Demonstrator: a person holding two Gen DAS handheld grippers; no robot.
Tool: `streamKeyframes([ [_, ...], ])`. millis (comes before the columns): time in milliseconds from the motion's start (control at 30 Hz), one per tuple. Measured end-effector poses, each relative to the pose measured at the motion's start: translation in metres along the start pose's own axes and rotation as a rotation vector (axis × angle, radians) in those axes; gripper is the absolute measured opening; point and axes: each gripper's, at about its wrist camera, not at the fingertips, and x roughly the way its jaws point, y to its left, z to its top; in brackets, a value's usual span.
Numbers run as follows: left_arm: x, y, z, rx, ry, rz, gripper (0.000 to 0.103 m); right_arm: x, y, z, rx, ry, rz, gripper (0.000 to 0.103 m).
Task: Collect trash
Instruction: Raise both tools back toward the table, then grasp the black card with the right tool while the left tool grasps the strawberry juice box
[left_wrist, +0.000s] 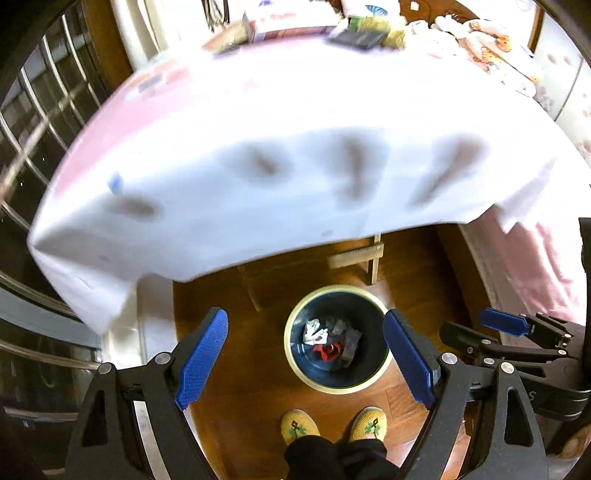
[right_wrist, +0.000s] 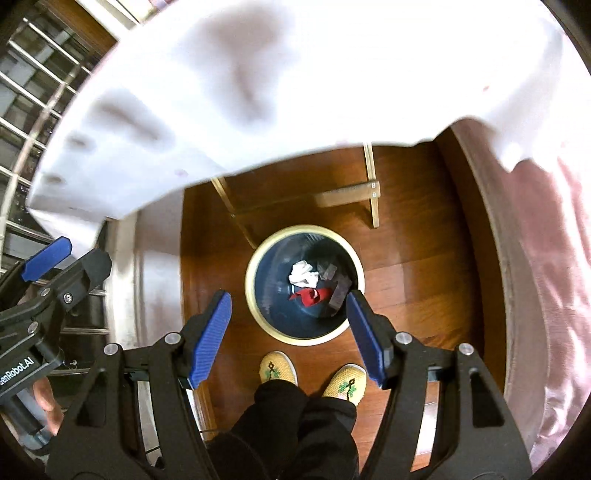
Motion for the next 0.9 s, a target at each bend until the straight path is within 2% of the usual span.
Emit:
streamKeyframes([
  [300, -0.118, -0.019, 0.038, 0.046, -0.153, 0.039, 0.087, -0.110, 0.028, 0.022, -0.073, -0.108, 0.043, 0.062],
  [467, -0.163, -0.027, 0.060, 0.042, -0.219, 0.060, 0.087, -0.167, 0.036, 0.036, -0.088, -0.192, 0.067, 0.062],
  [567, -0.185, -0.028, 0.077, 0.050, -0.232, 0.068, 0.080, -0.197, 0.040, 0.050, -0.098, -0.246, 0.078, 0.062],
  [733, -0.214, -0.027, 0.102, 0.044, -0.264, 0.098, 0.078, -0.219, 0.043, 0.070, -0.103, -0.293, 0.101, 0.062],
  [900, -0.221, -0.018, 0.128, 0.039, -0.280, 0.122, 0.078, -0.219, 0.049, 0.093, -0.108, -0.302, 0.093, 0.062],
])
